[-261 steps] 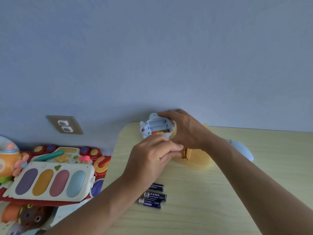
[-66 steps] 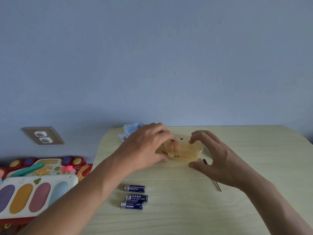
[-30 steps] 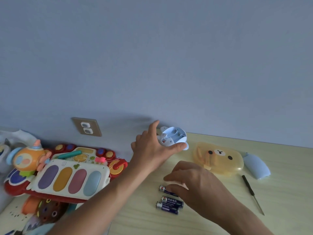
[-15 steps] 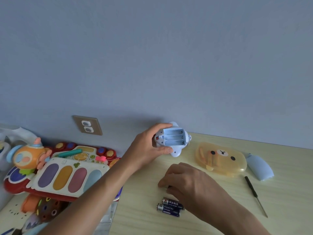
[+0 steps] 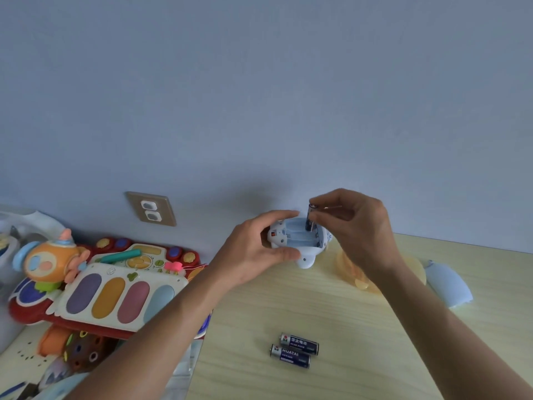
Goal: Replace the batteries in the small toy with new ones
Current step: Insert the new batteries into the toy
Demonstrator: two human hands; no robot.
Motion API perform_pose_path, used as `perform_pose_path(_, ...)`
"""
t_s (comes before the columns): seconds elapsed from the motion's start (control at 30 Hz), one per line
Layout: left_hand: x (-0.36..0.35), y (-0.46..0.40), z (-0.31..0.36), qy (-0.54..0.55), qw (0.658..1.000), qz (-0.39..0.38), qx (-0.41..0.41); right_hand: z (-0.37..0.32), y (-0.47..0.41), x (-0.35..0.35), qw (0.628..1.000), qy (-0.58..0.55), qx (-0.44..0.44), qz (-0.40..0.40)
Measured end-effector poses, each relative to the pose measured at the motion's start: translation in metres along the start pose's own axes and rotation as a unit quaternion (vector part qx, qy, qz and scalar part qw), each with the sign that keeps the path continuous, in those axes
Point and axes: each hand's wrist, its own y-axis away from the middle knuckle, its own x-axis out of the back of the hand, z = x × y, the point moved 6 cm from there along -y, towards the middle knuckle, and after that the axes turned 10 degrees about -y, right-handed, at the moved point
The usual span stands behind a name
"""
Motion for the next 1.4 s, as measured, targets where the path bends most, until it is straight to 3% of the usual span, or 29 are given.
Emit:
perform_pose_path(0.2, -0.001, -0.002, -0.002, 0.015, 1.0, -0.003, -0.001, 0.0, -0.01, -0.013, 0.994, 0.073, 0.056, -0.058)
perform_pose_path(0.4, -0.002, -0.003, -0.003, 0.027, 0.999, -0.018, -0.007, -0.001, -0.007, -0.024, 0.957, 0.197, 0.187, -0.106)
perform_pose_path(0.6, -0.002, -0.006, -0.004, 0.028, 0.999, -0.019, -0.003, 0.002, -0.006, -0.033, 0.933, 0.238, 0.234, -0.132)
perform_pose_path(0.83, -0.001, -0.005, -0.003, 0.019, 1.0, -0.016, -0.007, 0.008, -0.009, -0.031, 0.953, 0.202, 0.207, -0.088)
perform_pose_path(1.27, -0.001, -0.007, -0.005, 0.027, 0.999, -0.018, 0.007, 0.009, -0.012, -0.041, 0.921, 0.288, 0.217, -0.148)
perform_pose_path(1.4, -0.001, -0.006, -0.005, 0.029, 0.999, -0.024, 0.001, -0.007, 0.003, -0.031, 0.929, 0.282, 0.197, -0.134)
